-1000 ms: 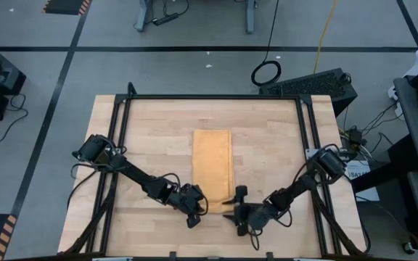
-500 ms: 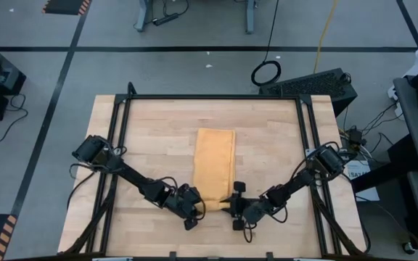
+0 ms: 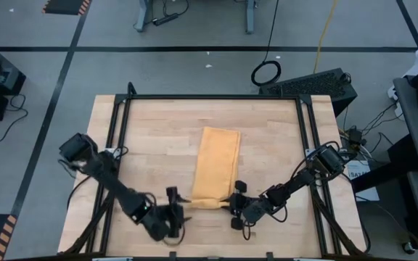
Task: Roll towel
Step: Roll the yellow towel
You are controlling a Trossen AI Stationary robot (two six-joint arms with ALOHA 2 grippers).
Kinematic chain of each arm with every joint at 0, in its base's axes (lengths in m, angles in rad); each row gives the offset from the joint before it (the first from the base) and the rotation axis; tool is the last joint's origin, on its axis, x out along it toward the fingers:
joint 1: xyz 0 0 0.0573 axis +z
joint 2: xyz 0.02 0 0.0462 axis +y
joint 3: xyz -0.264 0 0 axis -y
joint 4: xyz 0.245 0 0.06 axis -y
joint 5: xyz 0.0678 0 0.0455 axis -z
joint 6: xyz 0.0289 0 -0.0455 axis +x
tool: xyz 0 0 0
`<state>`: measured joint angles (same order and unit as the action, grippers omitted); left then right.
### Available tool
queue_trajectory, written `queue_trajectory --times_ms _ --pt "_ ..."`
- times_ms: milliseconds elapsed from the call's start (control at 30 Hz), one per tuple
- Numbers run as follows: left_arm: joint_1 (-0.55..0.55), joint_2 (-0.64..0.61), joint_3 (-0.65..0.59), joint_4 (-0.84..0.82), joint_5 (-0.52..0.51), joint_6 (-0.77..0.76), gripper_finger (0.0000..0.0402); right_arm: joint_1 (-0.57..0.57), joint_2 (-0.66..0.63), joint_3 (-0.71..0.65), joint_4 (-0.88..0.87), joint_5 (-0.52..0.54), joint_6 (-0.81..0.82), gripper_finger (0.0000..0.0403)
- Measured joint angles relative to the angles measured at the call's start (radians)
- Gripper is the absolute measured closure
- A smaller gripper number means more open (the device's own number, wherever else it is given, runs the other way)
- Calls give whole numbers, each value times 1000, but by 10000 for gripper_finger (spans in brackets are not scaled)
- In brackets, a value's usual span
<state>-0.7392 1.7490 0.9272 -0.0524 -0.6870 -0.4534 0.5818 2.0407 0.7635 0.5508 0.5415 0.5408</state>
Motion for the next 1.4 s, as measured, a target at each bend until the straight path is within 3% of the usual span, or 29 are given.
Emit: queue_trajectory --times_ms 167,367,567,1000,1100,1233,1400 --pt "-44 113 -2 147 -93 216 126 0 0 -1 4 -3 25 338" --pt "-31 169 -2 160 -130 252 154 1 1 -1 19 -25 29 339" --pt "15 170 -2 111 -67 250 178 1 0 -1 20 -25 51 339" --pt "111 166 1 28 80 196 185 2 1 -1 20 -24 64 339" --pt "123 165 2 29 114 192 216 2 0 -1 20 -24 59 339" --pt "136 165 2 30 163 180 292 4 -7 -1 18 -28 38 336" --pt "142 145 1 26 183 152 378 28 -60 -5 -4 -37 -59 291"
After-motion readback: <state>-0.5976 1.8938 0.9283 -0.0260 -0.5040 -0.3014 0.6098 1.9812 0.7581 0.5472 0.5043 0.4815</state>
